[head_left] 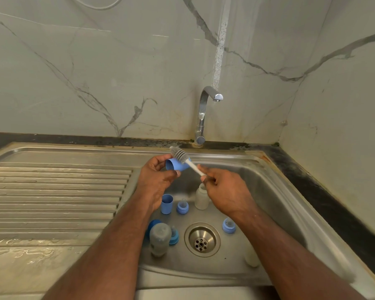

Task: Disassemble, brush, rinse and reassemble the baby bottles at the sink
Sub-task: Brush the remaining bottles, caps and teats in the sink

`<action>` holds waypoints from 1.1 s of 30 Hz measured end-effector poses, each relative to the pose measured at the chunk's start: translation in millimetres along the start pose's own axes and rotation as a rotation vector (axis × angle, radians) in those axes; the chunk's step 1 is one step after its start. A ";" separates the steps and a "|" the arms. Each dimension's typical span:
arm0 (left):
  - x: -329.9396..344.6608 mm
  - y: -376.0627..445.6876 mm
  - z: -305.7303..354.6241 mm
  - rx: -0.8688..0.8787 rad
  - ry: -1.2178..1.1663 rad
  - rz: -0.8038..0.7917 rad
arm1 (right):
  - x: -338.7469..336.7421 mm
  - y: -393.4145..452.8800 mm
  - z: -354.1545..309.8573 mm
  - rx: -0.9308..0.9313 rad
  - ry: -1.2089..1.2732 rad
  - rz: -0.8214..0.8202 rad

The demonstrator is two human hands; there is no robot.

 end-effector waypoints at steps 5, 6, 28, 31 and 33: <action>0.3 -1.9 1.6 0.006 0.017 0.000 | -16.9 0.6 18.8 0.081 0.057 0.055; 0.2 -1.2 1.5 0.015 0.026 0.004 | -14.9 -1.4 14.8 0.065 0.089 0.048; 5.9 -11.0 4.2 -0.088 -0.167 -0.011 | -1.3 -0.2 6.1 0.023 0.026 0.016; 4.4 -11.1 4.8 -0.073 -0.143 0.004 | 3.2 0.0 2.6 -0.007 0.051 -0.003; 3.3 -12.8 6.0 -0.070 -0.144 0.009 | -3.8 5.0 11.4 0.034 0.020 0.031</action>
Point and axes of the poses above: each hand's wrist, its own y-axis towards the middle knuckle, its own x-axis out of the palm, z = x × y, the point moved 9 cm from there along y, towards the middle knuckle, and after that the axes turned 2 degrees about y, right-handed, at the moved point
